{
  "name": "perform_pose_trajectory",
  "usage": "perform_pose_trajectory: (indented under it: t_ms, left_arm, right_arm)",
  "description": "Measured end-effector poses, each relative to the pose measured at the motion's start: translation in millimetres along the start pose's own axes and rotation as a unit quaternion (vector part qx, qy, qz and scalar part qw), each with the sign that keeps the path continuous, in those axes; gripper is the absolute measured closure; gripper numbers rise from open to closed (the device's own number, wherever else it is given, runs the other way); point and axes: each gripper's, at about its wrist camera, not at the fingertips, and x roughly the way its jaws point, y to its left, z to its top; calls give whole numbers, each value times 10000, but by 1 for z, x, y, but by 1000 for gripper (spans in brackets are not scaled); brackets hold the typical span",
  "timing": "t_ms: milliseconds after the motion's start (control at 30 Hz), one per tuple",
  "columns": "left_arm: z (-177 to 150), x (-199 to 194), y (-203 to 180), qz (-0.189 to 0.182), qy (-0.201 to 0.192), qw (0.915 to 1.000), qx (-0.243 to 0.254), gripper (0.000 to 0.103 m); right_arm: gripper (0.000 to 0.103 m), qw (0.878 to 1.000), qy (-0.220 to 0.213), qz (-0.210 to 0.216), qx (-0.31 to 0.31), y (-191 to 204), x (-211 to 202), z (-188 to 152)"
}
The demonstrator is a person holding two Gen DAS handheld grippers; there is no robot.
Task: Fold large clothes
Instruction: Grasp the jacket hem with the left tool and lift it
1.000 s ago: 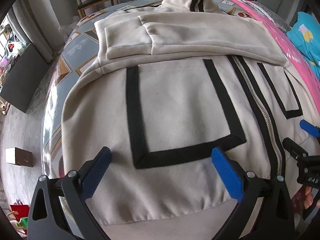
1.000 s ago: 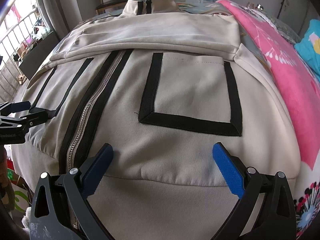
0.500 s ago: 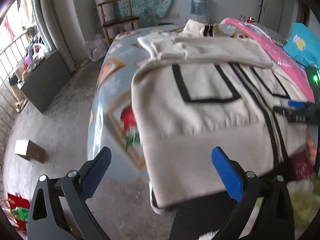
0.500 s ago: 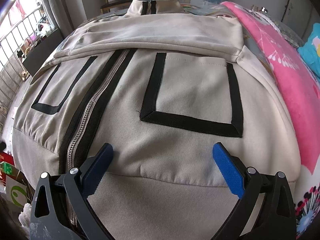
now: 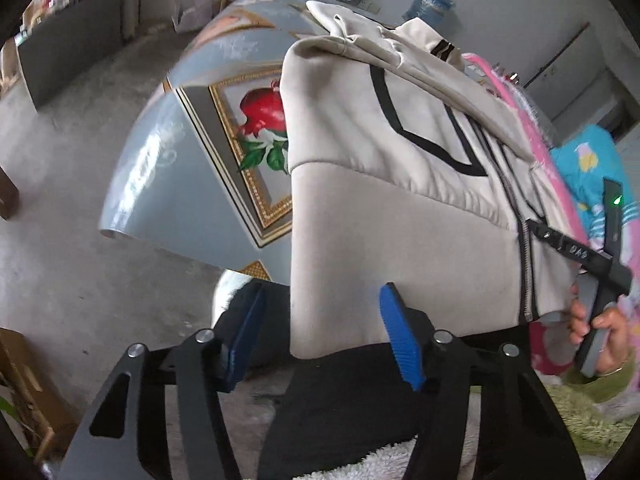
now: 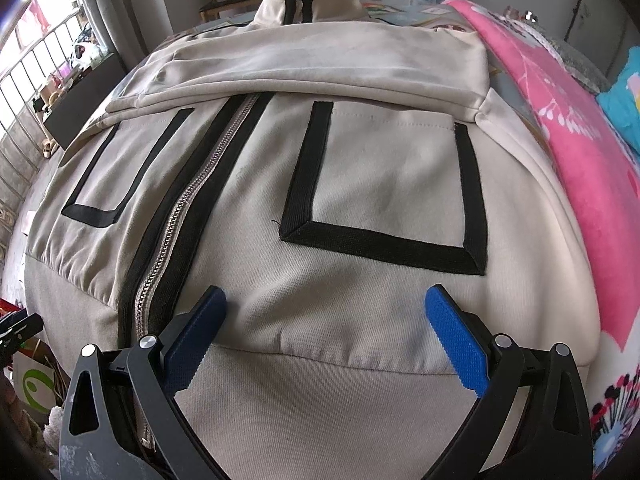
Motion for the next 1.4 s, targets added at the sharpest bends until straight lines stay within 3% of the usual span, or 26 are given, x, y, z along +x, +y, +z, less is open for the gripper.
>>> perform_pose_trajectory:
  t_ms: [100,233,433,500,633,1067,1233,1400]
  left_arm:
    - [0,-1,2,-330,42,9994,-52,63]
    - [-2,-11,-5,-538,-15,9984,170,63]
    - [-3,-7,1,-798,161,9967,66,63]
    - [-3,-9,0,-755,115,9971,56,74]
    - [-2,-24,-9,-959,-95,9951,230,75]
    - [16,-7,6,-983,15,9949,-218,75]
    - [20,-6,-3,-877,-38,9961,41,75]
    - [19,-4,-11,-607,-20,9975,347,76]
  right_arm:
    - [7,10000,14,-5,2,1,1,1]
    - [7,10000,21,-7,0,0,2,0]
    - [7,10000,32,-6,-11,-1,2,0]
    - [7,10000,39,-7,-15,-1,3,1]
    - [7,10000,43,-14,-6,-1,2,1]
    - [7,10000,-6,-9,-24,-1,2,0]
    - [7,9999,0,133,84,-6,-3,-3]
    - [9,9982,-188,459,336,-30,-34,-20]
